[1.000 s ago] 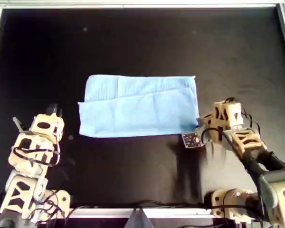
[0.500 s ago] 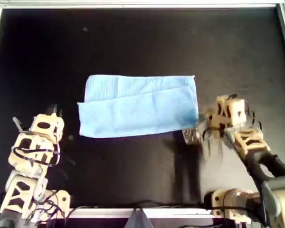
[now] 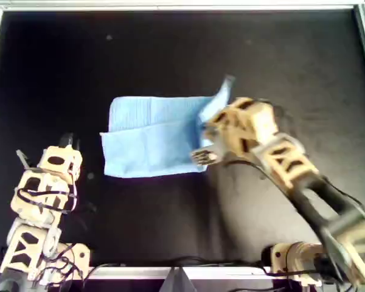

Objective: Fold a cloth

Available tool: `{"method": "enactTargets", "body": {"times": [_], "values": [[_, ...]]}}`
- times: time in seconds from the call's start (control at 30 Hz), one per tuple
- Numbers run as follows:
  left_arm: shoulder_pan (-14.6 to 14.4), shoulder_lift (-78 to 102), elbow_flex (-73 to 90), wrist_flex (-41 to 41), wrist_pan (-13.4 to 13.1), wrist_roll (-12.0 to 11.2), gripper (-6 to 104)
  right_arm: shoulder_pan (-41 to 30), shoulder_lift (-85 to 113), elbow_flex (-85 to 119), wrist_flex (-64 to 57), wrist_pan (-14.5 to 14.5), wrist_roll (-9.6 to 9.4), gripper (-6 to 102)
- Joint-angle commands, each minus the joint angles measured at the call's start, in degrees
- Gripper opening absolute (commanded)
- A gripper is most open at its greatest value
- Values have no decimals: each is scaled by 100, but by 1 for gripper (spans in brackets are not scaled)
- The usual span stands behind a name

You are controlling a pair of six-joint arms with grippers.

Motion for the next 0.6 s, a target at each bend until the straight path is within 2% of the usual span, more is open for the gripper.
{"method": "enactTargets", "body": {"times": [0.0,0.57], "values": [[141,114,-62,-70,-9,44,82,237,-466,-1090,-132,-62,44,-2],[141,114,-62,-62,-9,44,81,1793,-3806,-5528,-132,0,35,-2]]}}
